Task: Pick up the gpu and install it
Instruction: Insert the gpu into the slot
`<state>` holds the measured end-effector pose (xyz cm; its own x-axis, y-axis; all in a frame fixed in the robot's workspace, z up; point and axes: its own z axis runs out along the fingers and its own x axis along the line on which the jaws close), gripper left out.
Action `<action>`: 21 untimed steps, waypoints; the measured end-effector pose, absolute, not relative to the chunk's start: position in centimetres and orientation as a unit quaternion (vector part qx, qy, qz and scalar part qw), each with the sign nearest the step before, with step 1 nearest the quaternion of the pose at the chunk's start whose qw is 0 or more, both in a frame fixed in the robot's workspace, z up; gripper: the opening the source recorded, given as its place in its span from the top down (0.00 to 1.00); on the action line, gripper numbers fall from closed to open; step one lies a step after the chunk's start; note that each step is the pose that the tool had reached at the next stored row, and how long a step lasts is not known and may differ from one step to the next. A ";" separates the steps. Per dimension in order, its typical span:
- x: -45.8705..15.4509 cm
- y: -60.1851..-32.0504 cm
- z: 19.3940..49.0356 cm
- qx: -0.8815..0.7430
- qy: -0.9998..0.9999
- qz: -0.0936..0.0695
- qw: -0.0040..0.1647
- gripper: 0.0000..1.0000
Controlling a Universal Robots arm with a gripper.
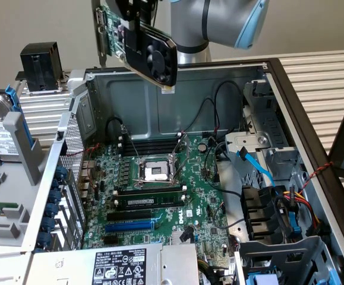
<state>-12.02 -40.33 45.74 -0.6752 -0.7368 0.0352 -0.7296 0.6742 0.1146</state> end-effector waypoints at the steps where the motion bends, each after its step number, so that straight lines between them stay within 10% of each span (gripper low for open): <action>1: -12.0 -40.3 45.7 0.409 -0.910 -0.045 0.040 0.73; 21: -12.0 -40.3 45.5 0.567 -0.821 -0.037 0.047 0.73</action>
<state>-12.02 -40.33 45.51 -0.3515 -0.9355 0.0352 -0.9285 0.3532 0.1146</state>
